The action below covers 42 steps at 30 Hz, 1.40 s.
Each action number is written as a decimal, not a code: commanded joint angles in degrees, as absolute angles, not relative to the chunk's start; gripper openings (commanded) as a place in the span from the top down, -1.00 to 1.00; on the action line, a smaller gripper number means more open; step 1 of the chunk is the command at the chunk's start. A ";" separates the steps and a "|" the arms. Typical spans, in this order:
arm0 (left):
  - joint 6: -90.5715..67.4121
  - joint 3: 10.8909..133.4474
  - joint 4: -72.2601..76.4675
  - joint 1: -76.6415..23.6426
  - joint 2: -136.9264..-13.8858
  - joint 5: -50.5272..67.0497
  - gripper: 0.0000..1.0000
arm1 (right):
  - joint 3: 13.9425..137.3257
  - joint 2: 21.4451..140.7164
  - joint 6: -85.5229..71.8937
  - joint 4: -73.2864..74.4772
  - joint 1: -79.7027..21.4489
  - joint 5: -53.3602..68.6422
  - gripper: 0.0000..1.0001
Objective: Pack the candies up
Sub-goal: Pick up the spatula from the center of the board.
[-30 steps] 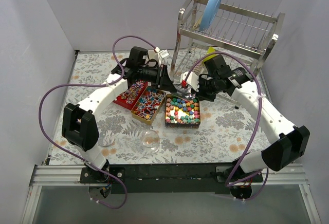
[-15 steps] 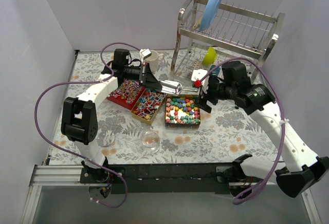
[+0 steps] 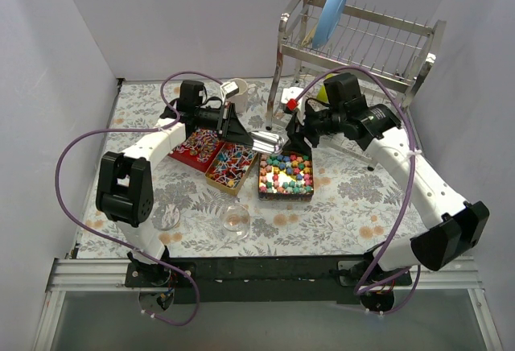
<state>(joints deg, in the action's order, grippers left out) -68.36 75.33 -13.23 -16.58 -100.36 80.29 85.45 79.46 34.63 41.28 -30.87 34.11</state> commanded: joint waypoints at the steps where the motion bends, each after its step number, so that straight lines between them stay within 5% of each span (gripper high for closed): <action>1: -68.73 74.62 -12.57 -16.61 -97.91 82.88 1.00 | 87.89 79.54 34.97 43.15 -30.94 37.00 -0.29; 6: -69.17 74.71 -12.57 -16.52 -98.52 82.62 1.00 | 87.81 78.40 36.74 44.91 -30.94 35.25 -0.27; 20: -71.89 74.80 -10.64 -16.17 -99.05 82.62 1.00 | 84.03 76.03 38.58 44.92 -30.94 31.99 0.32; 42: -74.44 73.21 -8.00 -16.26 -98.61 81.83 1.00 | 83.41 76.46 37.26 42.54 -32.17 29.27 0.35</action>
